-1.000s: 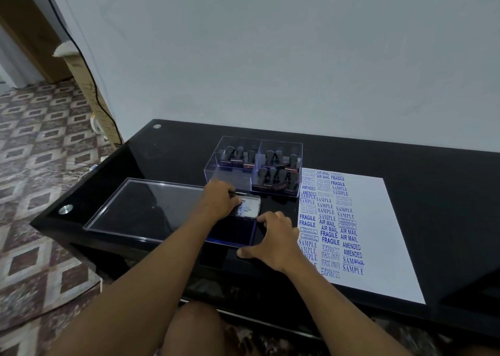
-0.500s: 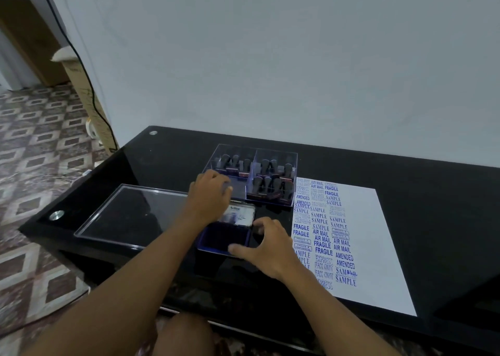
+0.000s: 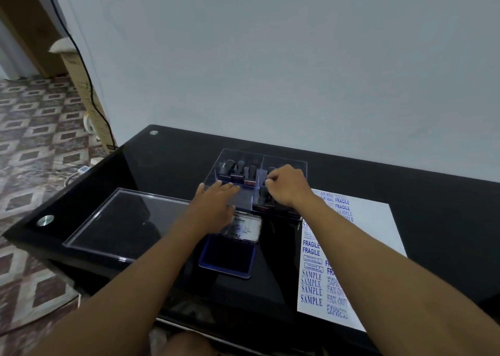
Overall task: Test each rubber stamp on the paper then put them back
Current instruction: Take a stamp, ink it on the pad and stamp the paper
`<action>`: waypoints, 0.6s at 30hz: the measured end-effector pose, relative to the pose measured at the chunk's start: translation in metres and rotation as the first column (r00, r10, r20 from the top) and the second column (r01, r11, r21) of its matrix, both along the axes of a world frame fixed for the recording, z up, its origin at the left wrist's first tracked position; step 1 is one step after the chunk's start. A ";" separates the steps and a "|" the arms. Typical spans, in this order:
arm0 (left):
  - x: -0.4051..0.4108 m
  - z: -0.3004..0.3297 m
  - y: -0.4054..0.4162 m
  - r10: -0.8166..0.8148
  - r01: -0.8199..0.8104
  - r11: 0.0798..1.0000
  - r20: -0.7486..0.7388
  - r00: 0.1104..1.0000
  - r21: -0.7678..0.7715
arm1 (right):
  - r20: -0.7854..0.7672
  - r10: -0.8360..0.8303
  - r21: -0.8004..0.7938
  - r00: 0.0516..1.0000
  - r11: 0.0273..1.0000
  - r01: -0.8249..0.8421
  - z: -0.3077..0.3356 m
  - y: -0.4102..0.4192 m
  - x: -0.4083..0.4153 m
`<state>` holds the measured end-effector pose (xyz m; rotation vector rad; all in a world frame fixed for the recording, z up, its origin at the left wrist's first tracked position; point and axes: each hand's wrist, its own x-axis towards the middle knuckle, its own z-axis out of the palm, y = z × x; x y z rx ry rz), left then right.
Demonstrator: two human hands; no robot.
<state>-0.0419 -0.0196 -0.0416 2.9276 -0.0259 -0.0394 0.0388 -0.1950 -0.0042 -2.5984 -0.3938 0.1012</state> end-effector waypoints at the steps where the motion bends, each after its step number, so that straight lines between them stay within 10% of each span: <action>1: 0.000 0.001 0.000 -0.005 0.005 1.000 -0.007 1.000 0.000 | -0.029 0.022 -0.048 0.999 0.999 -0.023 -0.004 0.002 0.007; 18: -0.001 0.003 0.003 -0.031 0.031 0.999 -0.007 0.999 -0.022 | -0.093 0.009 -0.026 0.996 1.000 -0.012 -0.001 0.005 0.011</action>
